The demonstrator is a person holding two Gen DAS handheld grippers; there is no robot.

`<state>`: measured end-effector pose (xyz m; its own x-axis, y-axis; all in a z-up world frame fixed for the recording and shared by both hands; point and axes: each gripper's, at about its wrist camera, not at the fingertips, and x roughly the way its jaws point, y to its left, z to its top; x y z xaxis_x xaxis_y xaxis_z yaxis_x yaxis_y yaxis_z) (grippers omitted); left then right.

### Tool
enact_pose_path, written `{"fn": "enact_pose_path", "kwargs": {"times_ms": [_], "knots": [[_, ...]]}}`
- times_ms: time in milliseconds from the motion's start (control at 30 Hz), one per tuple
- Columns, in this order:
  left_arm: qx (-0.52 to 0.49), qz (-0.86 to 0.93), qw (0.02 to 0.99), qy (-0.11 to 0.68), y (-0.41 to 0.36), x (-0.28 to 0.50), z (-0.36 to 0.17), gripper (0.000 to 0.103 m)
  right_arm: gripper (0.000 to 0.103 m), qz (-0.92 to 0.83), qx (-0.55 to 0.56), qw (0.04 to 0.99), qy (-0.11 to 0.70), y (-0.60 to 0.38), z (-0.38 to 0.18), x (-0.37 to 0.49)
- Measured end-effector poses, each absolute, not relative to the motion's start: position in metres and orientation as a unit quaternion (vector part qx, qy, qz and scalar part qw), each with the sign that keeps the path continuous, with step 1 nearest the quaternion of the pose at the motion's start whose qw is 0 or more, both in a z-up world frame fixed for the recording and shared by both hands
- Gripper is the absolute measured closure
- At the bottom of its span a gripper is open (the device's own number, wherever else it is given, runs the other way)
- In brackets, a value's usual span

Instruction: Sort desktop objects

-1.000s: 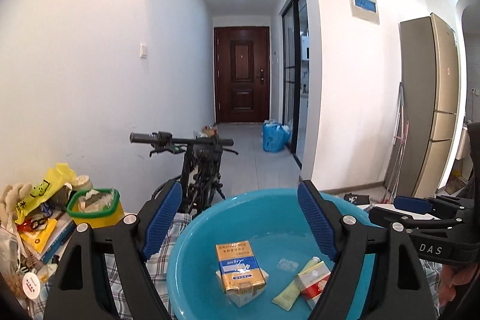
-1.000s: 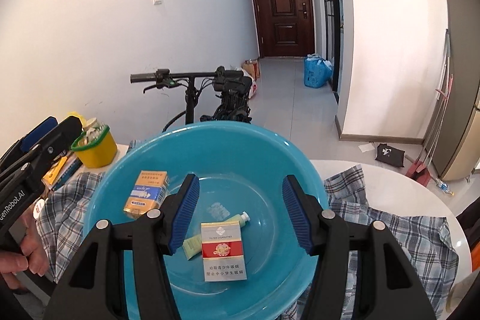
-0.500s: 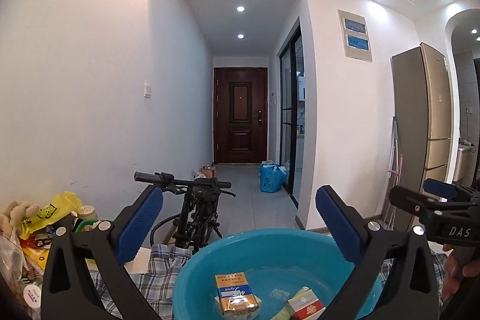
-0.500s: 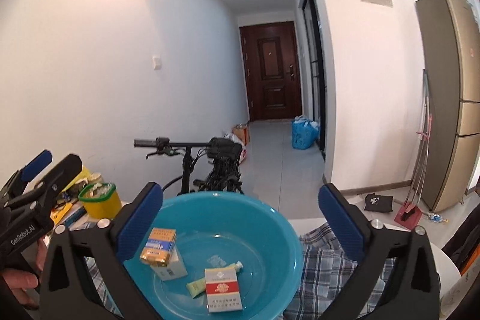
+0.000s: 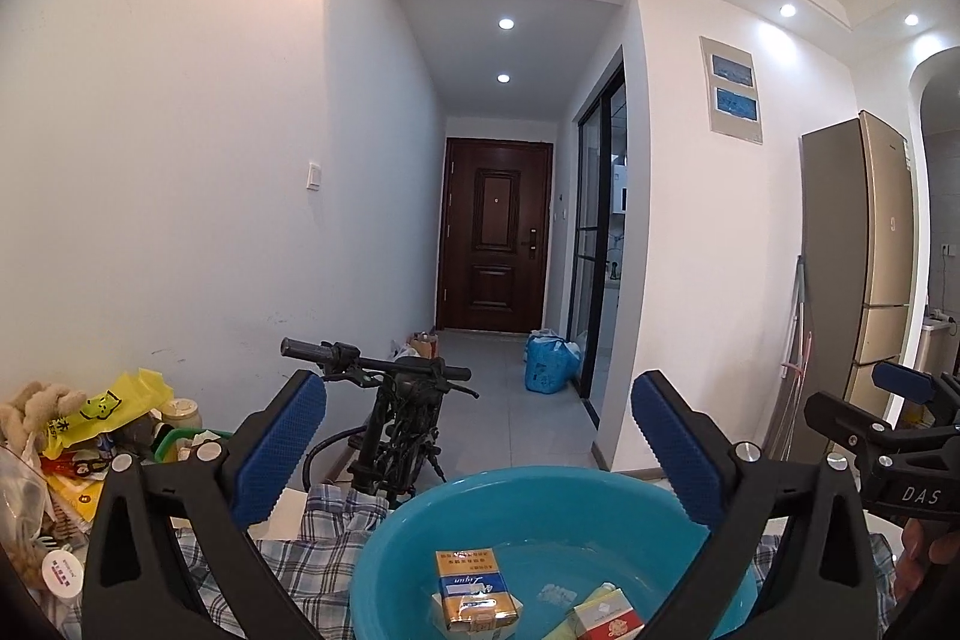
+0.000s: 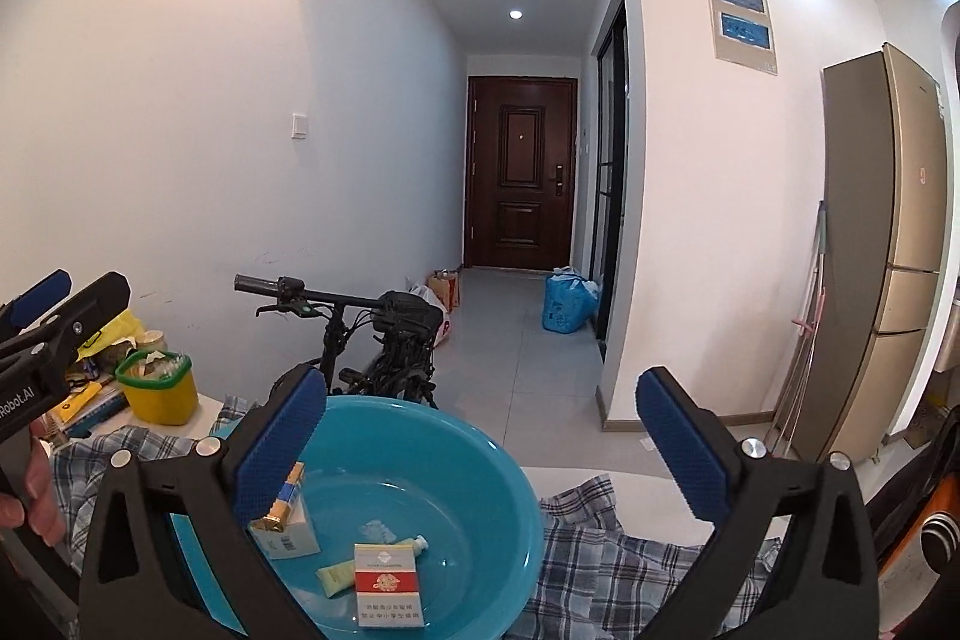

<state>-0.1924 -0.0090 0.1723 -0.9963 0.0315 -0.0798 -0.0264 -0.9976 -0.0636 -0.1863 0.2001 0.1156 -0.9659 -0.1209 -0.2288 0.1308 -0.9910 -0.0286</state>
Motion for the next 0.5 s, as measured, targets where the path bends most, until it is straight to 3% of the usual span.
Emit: {"fn": "enact_pose_path", "kwargs": {"times_ms": [500], "knots": [[-0.034, 0.999, 0.0, -0.006, -0.006, -0.182, 0.166, 0.0, 0.0, -0.992, 0.109, 0.046, 0.04, 0.209, 0.113, -0.182]]}}
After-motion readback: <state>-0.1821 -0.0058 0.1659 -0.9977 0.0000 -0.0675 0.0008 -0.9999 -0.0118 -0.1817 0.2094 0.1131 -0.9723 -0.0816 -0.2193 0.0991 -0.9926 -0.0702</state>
